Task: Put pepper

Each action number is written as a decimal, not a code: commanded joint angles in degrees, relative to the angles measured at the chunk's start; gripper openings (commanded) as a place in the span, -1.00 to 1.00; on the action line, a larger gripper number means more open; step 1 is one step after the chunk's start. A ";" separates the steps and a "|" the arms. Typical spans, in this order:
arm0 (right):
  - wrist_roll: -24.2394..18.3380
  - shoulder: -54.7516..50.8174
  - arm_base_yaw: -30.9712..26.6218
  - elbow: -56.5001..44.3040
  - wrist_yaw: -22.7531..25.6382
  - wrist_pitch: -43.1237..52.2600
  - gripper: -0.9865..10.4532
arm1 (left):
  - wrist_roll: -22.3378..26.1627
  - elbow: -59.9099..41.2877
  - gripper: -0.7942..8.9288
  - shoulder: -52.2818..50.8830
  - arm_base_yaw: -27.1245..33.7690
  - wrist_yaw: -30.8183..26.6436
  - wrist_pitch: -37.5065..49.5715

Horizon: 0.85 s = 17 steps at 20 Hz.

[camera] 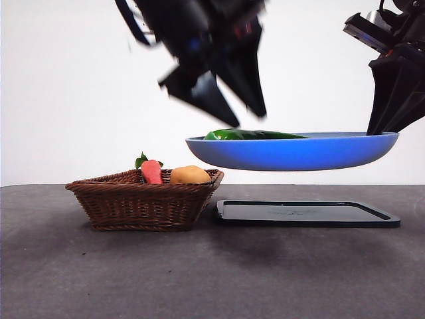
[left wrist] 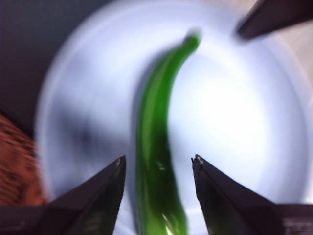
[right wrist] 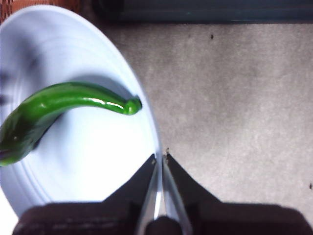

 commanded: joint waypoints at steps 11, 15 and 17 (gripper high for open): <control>1.88 13.00 -10.19 5.27 -0.35 8.57 -0.82 | -0.39 0.83 -0.33 -18.71 -0.50 -0.13 -5.70; 1.88 23.32 -11.78 12.46 -0.33 9.84 -0.82 | -0.42 0.83 -0.33 -23.10 -0.50 -0.13 -6.36; 2.12 27.82 -12.15 16.76 -0.33 9.81 -0.82 | -0.46 0.83 -0.33 -24.48 -0.50 -0.13 -6.43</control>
